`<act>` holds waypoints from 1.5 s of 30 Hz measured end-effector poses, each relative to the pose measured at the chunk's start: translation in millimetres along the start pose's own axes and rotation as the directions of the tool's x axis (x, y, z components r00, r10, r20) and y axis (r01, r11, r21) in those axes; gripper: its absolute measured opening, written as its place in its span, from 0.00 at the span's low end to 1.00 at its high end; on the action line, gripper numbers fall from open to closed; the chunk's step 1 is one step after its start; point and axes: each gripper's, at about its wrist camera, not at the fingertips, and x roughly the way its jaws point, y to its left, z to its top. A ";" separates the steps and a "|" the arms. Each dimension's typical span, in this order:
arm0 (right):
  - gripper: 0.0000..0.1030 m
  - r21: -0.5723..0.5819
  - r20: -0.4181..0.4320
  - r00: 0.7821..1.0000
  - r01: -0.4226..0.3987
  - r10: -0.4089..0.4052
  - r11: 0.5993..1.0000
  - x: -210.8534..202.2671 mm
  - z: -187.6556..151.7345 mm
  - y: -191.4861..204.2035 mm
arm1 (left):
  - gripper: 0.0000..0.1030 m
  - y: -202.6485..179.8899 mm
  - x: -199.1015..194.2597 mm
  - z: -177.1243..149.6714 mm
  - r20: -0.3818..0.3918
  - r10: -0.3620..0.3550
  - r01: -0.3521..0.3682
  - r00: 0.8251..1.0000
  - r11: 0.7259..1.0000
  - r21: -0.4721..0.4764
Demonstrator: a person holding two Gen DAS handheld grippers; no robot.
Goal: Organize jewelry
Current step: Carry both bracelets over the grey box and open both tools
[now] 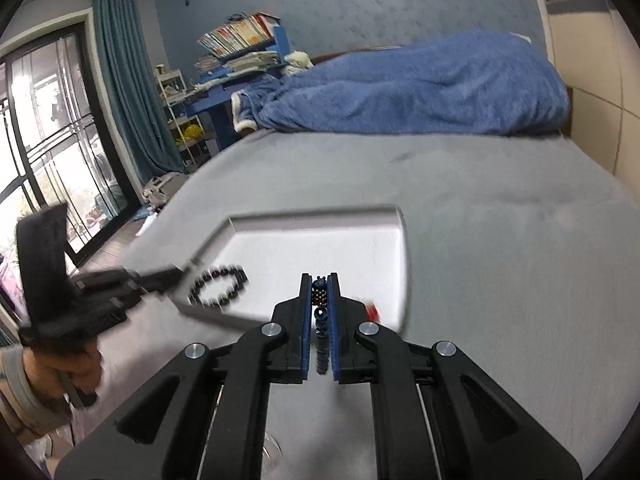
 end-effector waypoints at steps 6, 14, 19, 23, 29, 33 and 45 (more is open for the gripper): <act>0.07 -0.043 0.000 0.999 -0.055 0.055 0.998 36.1 39.9 28.7 | 0.04 11.7 26.7 12.7 -0.002 0.058 -0.058 0.998 0.996 -0.073; 0.07 -0.066 -0.115 0.992 -0.069 0.061 0.995 104.2 29.7 45.1 | 0.04 19.0 72.0 4.8 -0.100 0.106 -0.110 0.989 0.993 -0.044; 0.07 -0.052 -0.191 0.981 -0.035 0.024 0.998 133.9 11.4 35.2 | 0.04 18.5 93.5 -8.7 -0.170 0.104 -0.105 0.980 0.994 0.001; 0.07 -0.049 -0.221 0.975 -0.011 0.000 0.999 143.5 2.7 27.0 | 0.04 23.4 97.4 -12.7 -0.178 0.100 -0.103 0.979 0.995 -0.008; 0.08 -0.066 -0.243 0.970 0.009 -0.025 0.998 146.5 -6.0 26.3 | 0.25 24.4 94.6 -12.2 -0.165 0.097 -0.101 0.981 0.995 -0.018; 0.18 -0.082 -0.231 0.972 0.016 -0.035 0.996 139.8 -7.6 26.9 | 0.56 17.5 82.1 -8.9 -0.117 0.096 -0.097 0.988 0.995 0.004; 0.46 -0.087 -0.117 0.993 0.025 -0.035 0.996 59.2 -40.8 14.4 | 0.79 5.8 21.4 -24.7 -0.025 0.055 -0.056 0.998 0.997 -0.051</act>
